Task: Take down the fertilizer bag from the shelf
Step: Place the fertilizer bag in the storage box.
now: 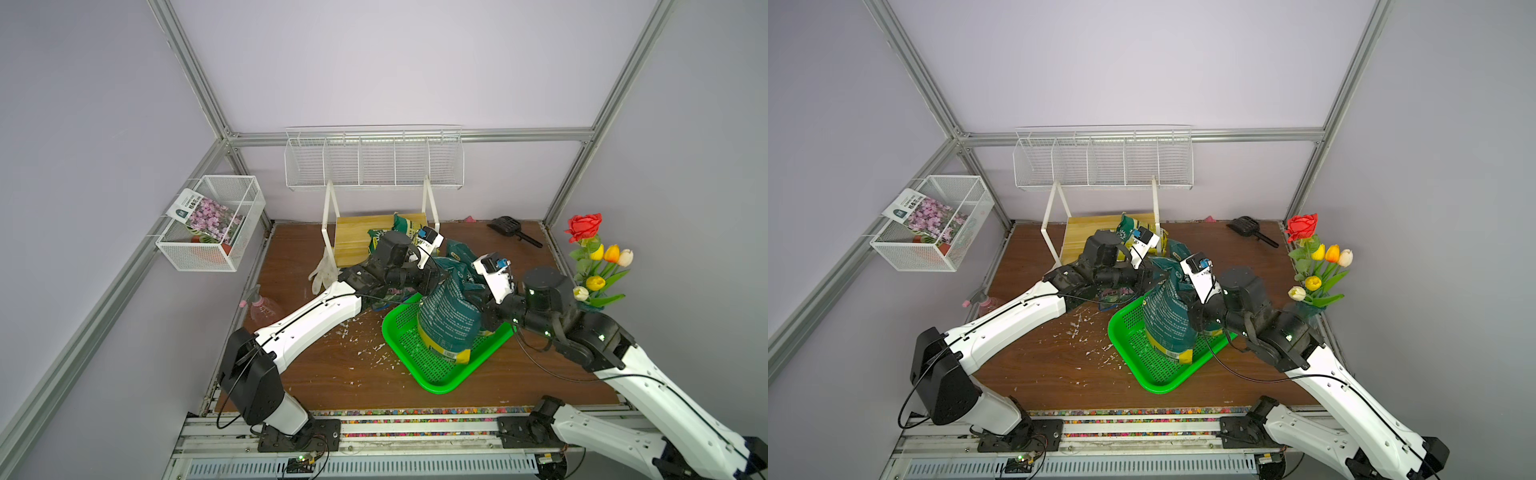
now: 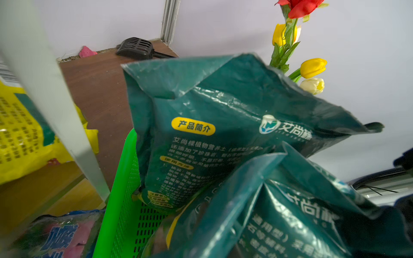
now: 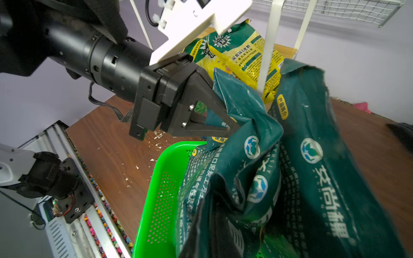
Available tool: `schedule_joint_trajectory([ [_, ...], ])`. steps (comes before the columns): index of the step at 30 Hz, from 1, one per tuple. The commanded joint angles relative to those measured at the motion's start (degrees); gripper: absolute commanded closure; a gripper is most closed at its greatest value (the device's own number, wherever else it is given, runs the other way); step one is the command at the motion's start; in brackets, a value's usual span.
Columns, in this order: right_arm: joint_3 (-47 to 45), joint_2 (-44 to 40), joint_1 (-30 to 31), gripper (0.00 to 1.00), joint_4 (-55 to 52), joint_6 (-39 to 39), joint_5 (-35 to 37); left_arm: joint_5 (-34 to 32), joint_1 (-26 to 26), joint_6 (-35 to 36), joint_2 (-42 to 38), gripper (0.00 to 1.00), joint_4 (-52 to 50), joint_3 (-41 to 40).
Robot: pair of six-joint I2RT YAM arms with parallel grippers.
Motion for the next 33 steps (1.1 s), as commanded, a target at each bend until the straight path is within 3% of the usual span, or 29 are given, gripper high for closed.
schedule_joint_trajectory([
  [1,-1.4,-2.7,1.2,1.0,7.4,-2.5,0.8,-0.7,-0.7,0.3,0.6,1.0,8.7,0.7],
  [8,-4.8,-0.9,1.2,1.0,6.3,-3.5,-0.6,-0.9,-1.0,0.3,2.9,1.0,8.0,0.5],
  [13,-7.3,-0.9,1.2,1.0,7.5,-3.5,0.0,-2.1,-1.0,0.5,2.5,0.89,7.8,-0.4],
  [15,-7.7,-1.1,1.2,1.0,7.9,-3.6,-0.4,-2.4,-0.9,0.6,2.5,0.75,7.0,-0.4],
  [18,-8.1,-0.9,1.1,0.96,7.9,-3.5,-0.8,-3.3,-0.9,0.9,2.4,0.43,4.6,0.6],
  [22,-8.5,-0.4,1.2,0.9,7.5,-3.4,-1.1,-6.5,-0.9,2.0,1.3,0.25,0.8,2.1],
  [26,-8.7,-0.3,1.1,0.77,7.6,-3.3,-0.8,-9.6,-0.9,2.8,-1.6,0.05,-1.0,2.1],
  [30,-8.3,-0.7,1.2,0.59,7.7,-3.3,-0.7,-13.4,-1.0,3.8,-5.2,0.0,-2.8,2.4],
  [33,-8.0,-0.6,1.1,0.52,7.5,-3.2,-1.0,-15.5,-0.8,4.7,-7.6,0.0,-4.2,2.6],
])
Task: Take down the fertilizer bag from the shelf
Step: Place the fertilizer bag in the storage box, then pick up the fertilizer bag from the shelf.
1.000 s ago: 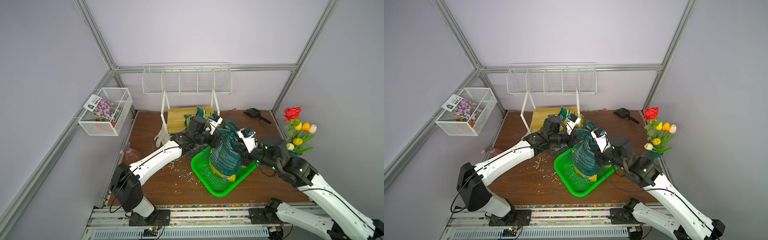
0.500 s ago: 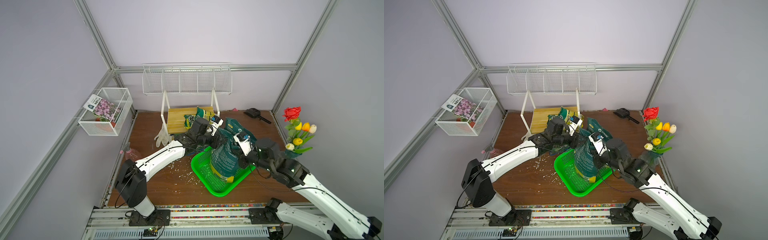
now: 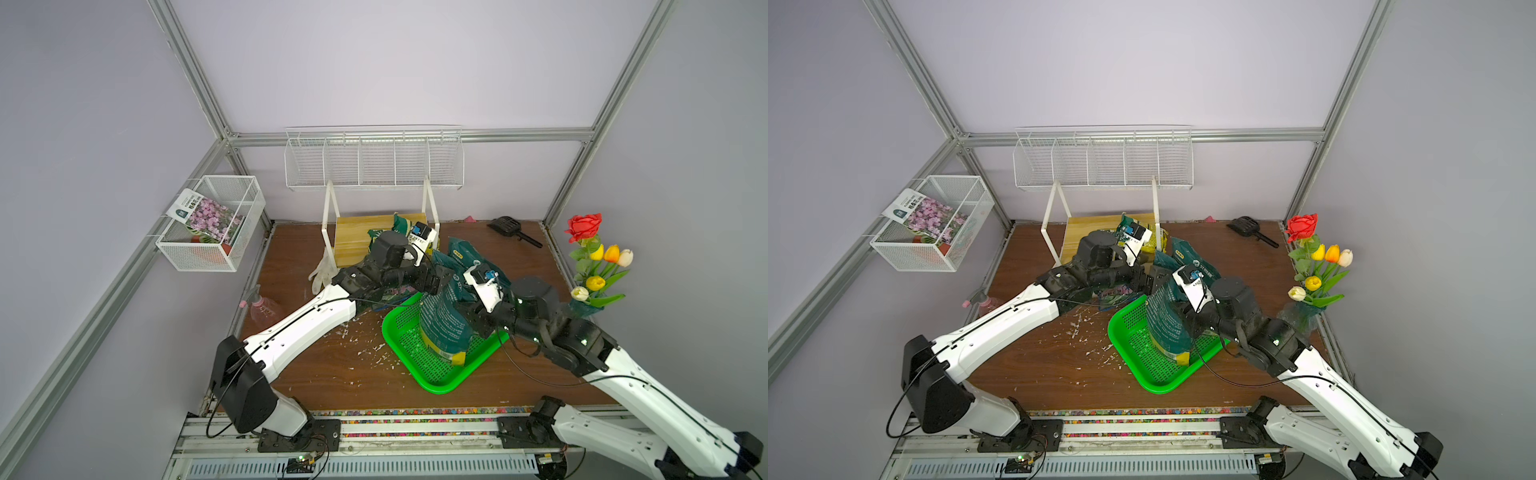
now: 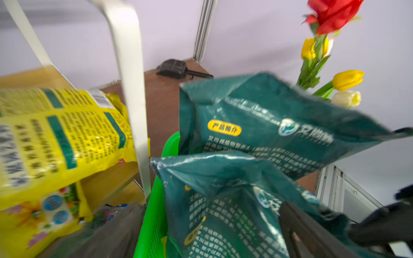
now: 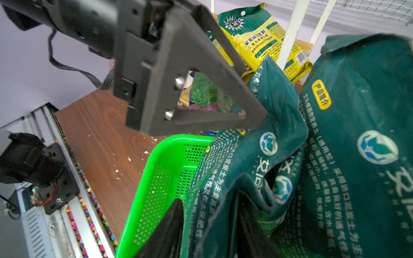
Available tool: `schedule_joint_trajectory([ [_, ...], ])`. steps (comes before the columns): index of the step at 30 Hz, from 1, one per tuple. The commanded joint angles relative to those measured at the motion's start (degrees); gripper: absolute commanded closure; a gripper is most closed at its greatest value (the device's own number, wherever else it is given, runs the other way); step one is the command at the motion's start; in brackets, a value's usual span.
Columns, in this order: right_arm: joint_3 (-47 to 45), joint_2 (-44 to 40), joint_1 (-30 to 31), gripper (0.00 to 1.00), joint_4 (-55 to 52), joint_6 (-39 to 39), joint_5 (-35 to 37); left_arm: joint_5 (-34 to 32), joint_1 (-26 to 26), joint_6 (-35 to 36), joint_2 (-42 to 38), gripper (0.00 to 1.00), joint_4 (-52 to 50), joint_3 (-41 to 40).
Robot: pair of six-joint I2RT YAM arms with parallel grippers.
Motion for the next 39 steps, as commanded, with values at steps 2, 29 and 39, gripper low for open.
schedule_joint_trajectory([
  [2,-0.1,0.2,0.3,0.49,0.9,-0.1,-0.5,-4.7,-0.2,2.2,-4.3,0.0,-2.9,2.6],
  [29,21.7,6.9,0.3,0.22,-5.9,-5.9,-1.4,-15.4,9.6,-14.0,-32.2,0.0,-5.6,-23.4],
  [39,25.9,10.8,6.8,0.26,-4.7,-6.8,1.6,-6.2,15.9,-30.6,-38.6,0.08,7.1,-42.9],
])
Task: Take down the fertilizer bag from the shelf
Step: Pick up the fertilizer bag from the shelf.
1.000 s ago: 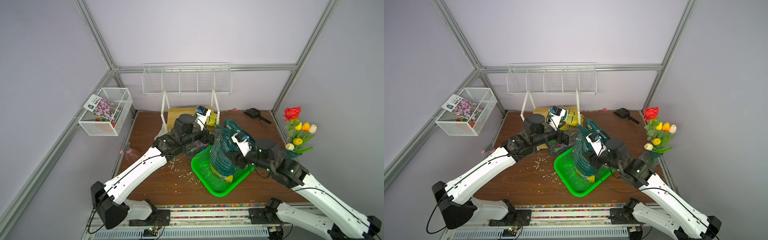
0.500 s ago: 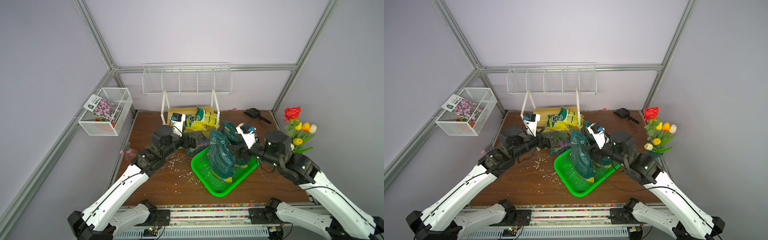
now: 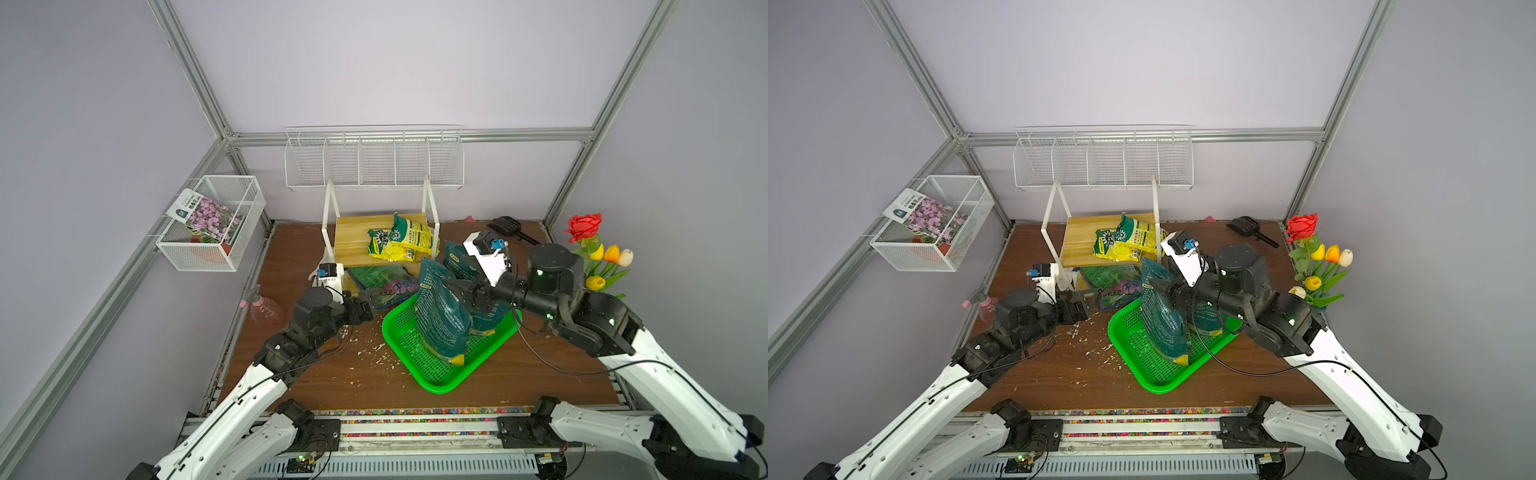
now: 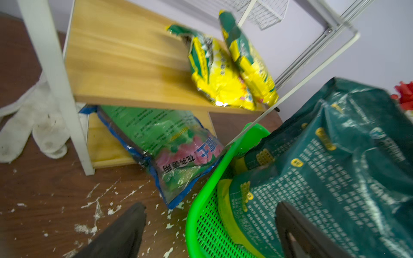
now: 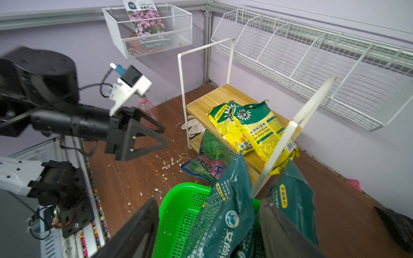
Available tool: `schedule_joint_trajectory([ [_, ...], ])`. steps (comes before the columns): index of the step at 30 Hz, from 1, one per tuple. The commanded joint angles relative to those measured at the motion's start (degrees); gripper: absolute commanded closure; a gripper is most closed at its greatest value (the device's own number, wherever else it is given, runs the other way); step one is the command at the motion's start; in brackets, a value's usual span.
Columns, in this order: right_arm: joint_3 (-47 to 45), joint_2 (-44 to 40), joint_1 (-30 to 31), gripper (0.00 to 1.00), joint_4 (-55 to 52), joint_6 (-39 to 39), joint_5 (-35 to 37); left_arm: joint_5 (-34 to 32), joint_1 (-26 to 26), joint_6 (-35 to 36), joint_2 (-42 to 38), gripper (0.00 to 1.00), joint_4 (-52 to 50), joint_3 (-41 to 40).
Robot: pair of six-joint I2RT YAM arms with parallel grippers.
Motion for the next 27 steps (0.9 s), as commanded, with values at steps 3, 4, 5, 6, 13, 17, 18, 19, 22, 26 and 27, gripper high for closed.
schedule_joint_trajectory([
  [3,2.0,2.1,3.6,0.26,0.3,-1.9,3.4,11.7,6.0,-14.5,2.2,0.12,17.0,-10.3],
  [4,1.9,2.2,3.9,0.26,0.3,-1.9,3.6,13.6,6.9,-16.0,3.4,0.12,20.2,-11.7],
  [5,1.7,2.3,4.1,0.26,0.5,-1.8,3.7,14.9,7.5,-17.2,4.7,0.13,23.4,-12.8],
  [6,1.4,2.2,4.2,0.26,0.7,-1.8,3.8,15.6,7.8,-17.9,6.4,0.13,25.5,-13.2],
  [13,-0.5,0.8,4.6,0.26,2.0,-1.4,4.9,19.5,8.1,-21.6,17.6,0.12,37.0,-13.2],
  [17,-1.5,-0.3,4.6,0.26,2.2,-1.3,5.7,20.5,8.2,-22.8,22.1,0.14,39.1,-13.0],
  [18,-1.6,-0.6,4.7,0.26,2.1,-1.3,6.0,20.3,8.1,-22.7,22.3,0.14,38.4,-12.9],
  [19,-1.7,-0.8,4.6,0.26,2.0,-1.3,6.2,19.8,8.1,-22.6,22.4,0.14,37.4,-12.8],
  [22,-2.1,-1.3,4.6,0.25,2.1,-1.4,6.6,16.7,8.1,-21.5,21.2,0.11,30.2,-11.9],
  [26,-2.8,-1.4,4.6,0.26,2.7,-1.6,6.7,13.8,8.1,-22.1,19.6,0.1,26.6,-12.5],
  [27,-3.0,-1.3,4.7,0.25,2.9,-1.5,6.7,13.6,8.2,-22.8,19.7,0.1,27.6,-13.0],
])
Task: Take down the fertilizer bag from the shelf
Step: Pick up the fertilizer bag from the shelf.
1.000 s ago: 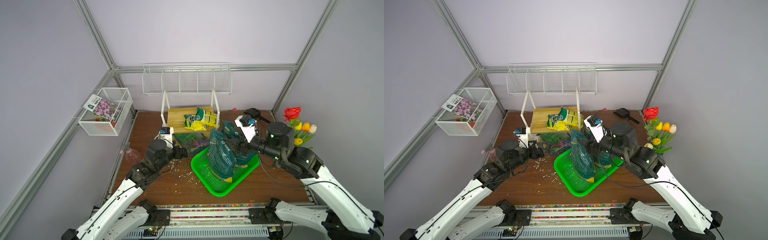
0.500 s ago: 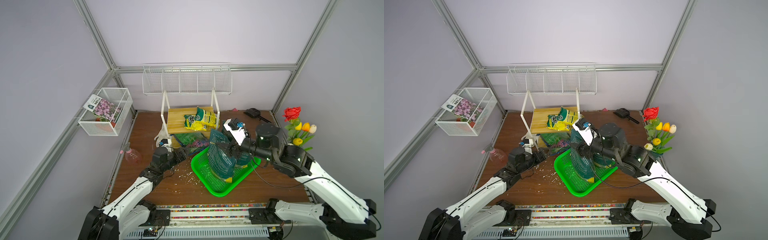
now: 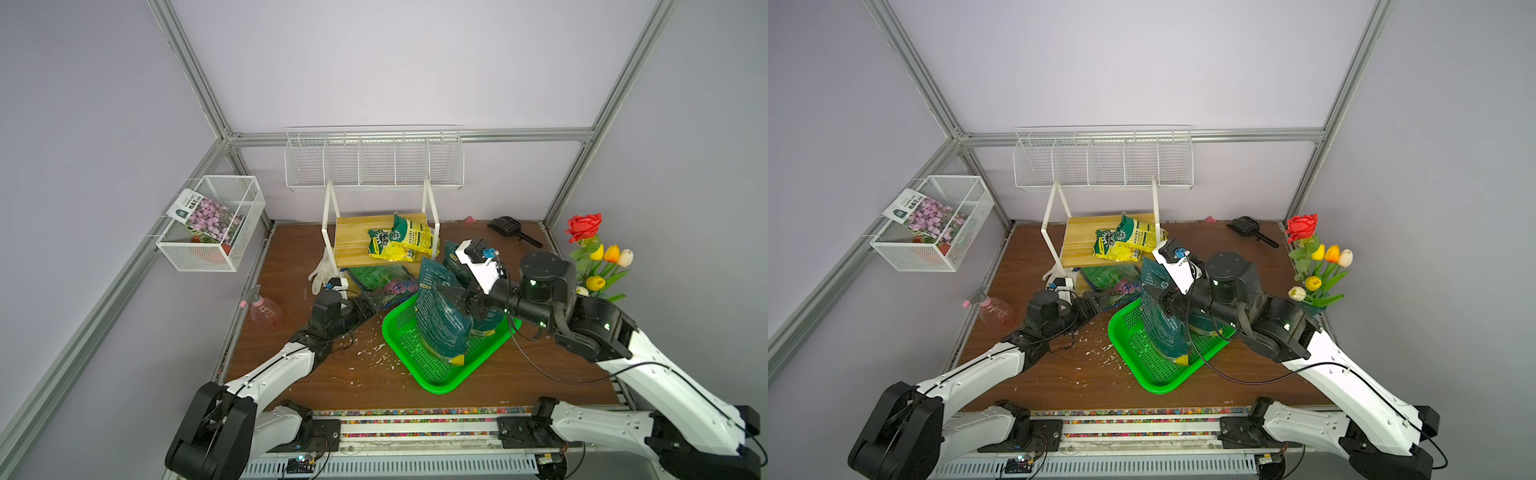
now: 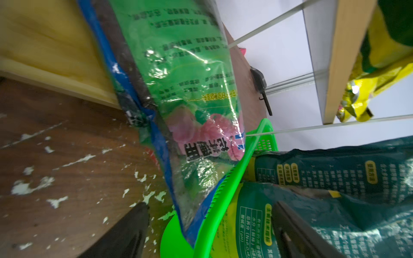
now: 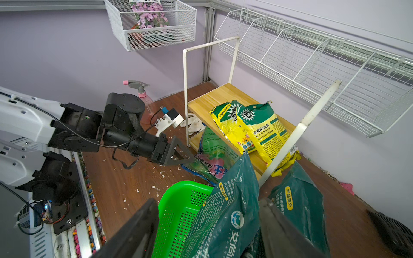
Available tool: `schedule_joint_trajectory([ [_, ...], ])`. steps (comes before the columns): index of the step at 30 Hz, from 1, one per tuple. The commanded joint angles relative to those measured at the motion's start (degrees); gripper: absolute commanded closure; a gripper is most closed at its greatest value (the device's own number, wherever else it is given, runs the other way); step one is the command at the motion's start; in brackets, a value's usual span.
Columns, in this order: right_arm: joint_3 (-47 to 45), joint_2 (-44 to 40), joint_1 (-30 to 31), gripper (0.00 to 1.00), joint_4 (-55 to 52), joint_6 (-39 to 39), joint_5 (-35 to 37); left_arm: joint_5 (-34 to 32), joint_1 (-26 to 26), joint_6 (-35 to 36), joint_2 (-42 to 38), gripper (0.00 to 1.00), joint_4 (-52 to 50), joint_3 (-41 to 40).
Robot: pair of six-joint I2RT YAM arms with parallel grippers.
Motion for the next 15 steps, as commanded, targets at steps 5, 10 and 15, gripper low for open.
schedule_joint_trajectory([
  [5,-1.8,-0.7,0.5,0.25,3.2,-0.1,0.6,-1.9,0.3,-3.4,1.9,0.12,4.6,-0.1],
  [10,-1.5,-0.9,0.6,0.25,2.8,-0.2,0.8,-0.1,0.3,-4.6,6.5,0.17,9.4,1.5],
  [15,-1.8,-1.5,0.6,0.25,2.7,-0.4,1.6,3.4,0.3,-5.0,10.7,0.2,9.4,3.3],
])
